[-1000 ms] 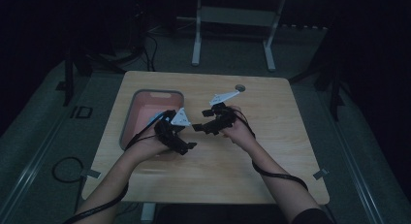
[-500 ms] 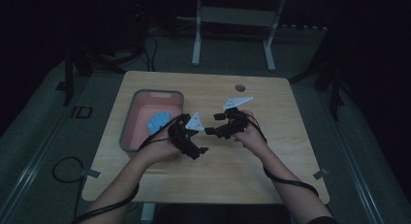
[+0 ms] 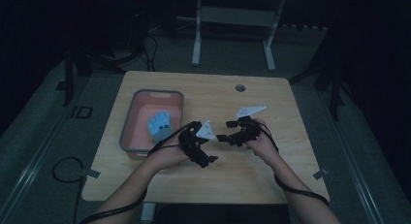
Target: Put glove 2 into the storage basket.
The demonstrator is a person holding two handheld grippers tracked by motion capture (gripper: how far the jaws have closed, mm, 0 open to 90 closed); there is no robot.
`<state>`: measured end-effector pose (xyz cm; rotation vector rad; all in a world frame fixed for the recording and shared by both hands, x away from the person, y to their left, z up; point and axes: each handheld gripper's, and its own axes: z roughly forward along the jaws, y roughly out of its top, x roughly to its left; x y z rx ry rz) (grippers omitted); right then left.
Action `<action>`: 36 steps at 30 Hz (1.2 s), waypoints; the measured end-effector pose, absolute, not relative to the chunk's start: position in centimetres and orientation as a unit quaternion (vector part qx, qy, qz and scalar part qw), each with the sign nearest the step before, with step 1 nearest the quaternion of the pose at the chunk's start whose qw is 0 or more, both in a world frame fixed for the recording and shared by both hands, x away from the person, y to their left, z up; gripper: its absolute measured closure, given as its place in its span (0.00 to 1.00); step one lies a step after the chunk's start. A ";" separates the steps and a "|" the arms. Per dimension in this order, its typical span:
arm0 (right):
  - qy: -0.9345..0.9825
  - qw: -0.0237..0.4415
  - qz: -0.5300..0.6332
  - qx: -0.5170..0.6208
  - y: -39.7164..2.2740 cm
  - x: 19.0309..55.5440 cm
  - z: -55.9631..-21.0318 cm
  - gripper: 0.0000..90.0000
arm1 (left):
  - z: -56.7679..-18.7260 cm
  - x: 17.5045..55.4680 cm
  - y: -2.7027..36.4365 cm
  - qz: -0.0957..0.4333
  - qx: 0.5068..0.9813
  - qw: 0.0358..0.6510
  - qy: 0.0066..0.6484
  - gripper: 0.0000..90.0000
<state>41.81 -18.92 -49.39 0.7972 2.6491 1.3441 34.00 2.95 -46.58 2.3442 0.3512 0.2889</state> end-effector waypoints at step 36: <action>0.856 0.062 0.423 0.291 -24.4 37.8 -53.4 0.17 | -52.1 31.7 -3.0 0.060 0.921 0.377 0.075 0.09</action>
